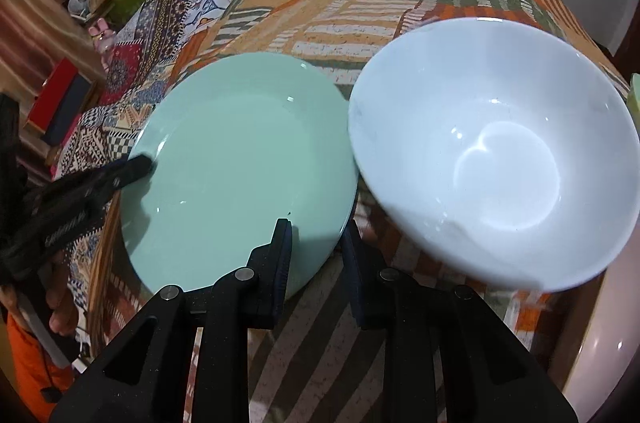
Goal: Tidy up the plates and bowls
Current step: 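Lift the mint-green plate off the bedspread with both tools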
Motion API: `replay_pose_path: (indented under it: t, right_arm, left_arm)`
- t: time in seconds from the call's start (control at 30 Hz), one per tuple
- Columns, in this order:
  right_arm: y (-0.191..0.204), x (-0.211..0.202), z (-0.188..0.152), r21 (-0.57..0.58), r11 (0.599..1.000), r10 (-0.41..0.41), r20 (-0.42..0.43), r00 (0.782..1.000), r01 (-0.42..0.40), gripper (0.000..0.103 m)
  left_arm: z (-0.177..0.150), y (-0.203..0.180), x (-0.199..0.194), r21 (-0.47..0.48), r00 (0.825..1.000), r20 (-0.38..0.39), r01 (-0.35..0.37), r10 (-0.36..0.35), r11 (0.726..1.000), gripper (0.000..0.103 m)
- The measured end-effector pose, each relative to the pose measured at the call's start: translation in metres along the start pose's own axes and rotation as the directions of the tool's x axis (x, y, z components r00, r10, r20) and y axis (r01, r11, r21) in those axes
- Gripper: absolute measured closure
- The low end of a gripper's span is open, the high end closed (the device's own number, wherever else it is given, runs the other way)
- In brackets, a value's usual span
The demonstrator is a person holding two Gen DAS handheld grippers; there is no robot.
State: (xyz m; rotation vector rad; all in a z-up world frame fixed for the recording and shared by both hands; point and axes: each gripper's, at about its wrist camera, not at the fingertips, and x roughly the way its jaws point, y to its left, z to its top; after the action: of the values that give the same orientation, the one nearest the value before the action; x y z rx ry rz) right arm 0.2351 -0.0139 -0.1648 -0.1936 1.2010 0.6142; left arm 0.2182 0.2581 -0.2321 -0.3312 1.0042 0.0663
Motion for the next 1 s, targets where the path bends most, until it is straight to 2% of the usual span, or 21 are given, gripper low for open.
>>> replay_pose_path:
  t: [0.2, 0.27, 0.5, 0.67, 0.7, 0.87, 1.0]
  right_arm:
    - [-0.001, 0.002, 0.004, 0.002, 1.000, 0.013, -0.014, 1.000, -0.013, 0.080]
    - [0.001, 0.003, 0.004, -0.006, 1.000, 0.015, -0.018, 1.000, -0.015, 0.080]
    - [-0.001, 0.008, 0.010, 0.029, 0.999, 0.032, -0.020, 0.999, -0.032, 0.080]
    - [0.001, 0.011, 0.012, 0.028, 0.999, 0.041, -0.026, 0.999, -0.041, 0.080]
    - [0.002, 0.012, 0.012, 0.025, 0.999, 0.045, -0.029, 0.999, -0.044, 0.077]
    - [0.011, 0.010, 0.010, -0.005, 1.000, 0.016, -0.028, 0.999, -0.017, 0.077]
    - [0.008, 0.003, 0.003, 0.002, 0.999, 0.036, -0.030, 0.999, -0.036, 0.077]
  left_arm:
    - [-0.026, -0.004, -0.017, 0.011, 0.999, -0.025, 0.045, -0.044, 0.999, 0.085]
    - [-0.025, -0.001, -0.016, -0.005, 0.998, -0.034, 0.054, -0.054, 0.999, 0.085]
    - [-0.013, 0.005, -0.007, -0.031, 0.999, -0.025, 0.020, -0.021, 0.999, 0.085]
    - [-0.007, 0.011, 0.002, -0.057, 0.998, -0.022, 0.055, -0.056, 0.997, 0.085]
    - [-0.006, 0.011, 0.004, -0.056, 0.998, -0.026, 0.058, -0.059, 0.997, 0.085]
    - [-0.009, 0.003, 0.000, -0.022, 0.999, -0.024, 0.027, -0.028, 0.999, 0.085]
    - [-0.016, -0.004, -0.012, -0.002, 1.000, -0.014, 0.010, -0.010, 1.000, 0.085]
